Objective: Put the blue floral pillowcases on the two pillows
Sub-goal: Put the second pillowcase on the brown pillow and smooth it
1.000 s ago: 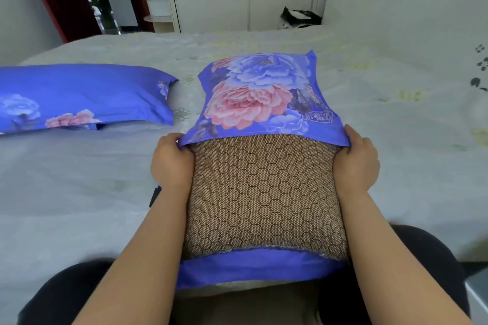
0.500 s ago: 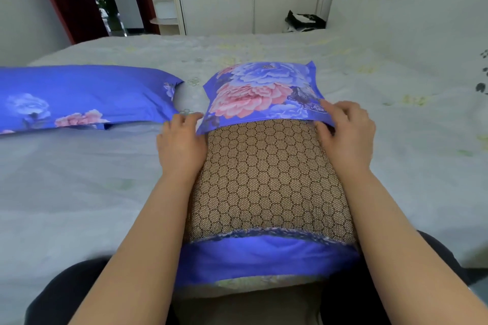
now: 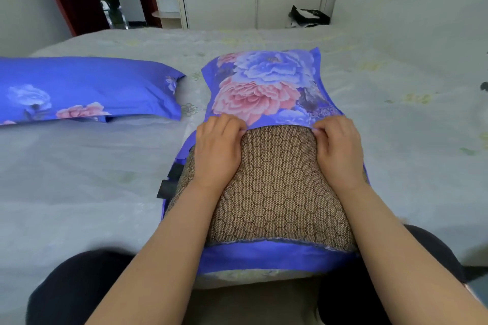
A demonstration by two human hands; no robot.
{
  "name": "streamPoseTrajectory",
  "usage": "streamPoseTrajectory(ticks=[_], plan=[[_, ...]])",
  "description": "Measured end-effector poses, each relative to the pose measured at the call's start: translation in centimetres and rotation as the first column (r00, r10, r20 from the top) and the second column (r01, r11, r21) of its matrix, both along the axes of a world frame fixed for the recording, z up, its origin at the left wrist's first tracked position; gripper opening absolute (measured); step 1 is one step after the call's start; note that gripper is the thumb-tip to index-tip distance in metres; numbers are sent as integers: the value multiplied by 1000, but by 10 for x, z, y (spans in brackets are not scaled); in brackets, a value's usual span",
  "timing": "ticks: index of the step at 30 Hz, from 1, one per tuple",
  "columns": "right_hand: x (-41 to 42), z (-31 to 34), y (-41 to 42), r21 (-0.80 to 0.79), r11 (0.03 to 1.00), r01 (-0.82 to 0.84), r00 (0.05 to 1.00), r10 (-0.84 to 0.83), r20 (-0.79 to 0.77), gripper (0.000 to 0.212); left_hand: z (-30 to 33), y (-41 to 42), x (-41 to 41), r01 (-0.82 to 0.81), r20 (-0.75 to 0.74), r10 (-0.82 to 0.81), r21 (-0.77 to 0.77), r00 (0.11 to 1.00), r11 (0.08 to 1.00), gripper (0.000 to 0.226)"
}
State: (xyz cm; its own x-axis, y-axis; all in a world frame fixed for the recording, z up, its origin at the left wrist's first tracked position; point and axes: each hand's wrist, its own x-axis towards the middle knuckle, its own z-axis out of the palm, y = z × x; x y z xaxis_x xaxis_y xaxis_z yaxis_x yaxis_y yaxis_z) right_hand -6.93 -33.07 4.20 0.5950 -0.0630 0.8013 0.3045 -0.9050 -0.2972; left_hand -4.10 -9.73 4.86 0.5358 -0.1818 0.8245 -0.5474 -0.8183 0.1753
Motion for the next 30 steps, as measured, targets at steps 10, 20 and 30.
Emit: streamPoseTrajectory(ticks=[10, 20, 30], plan=[[7, -9, -13, 466, 811, 353, 860, -85, -503, 102, -11, 33, 25, -379, -798, -18, -306, 602, 874, 94], [-8, -55, -13, 600, 774, 200, 961, -36, -273, 66, 5, 3, -24, -83, -379, -84, -403, 922, 912, 45], [41, 8, 24, 209, 978, 1, 973, 47, -225, 37, 0, 55, -14, -384, -325, 261, -408, 909, 828, 43]])
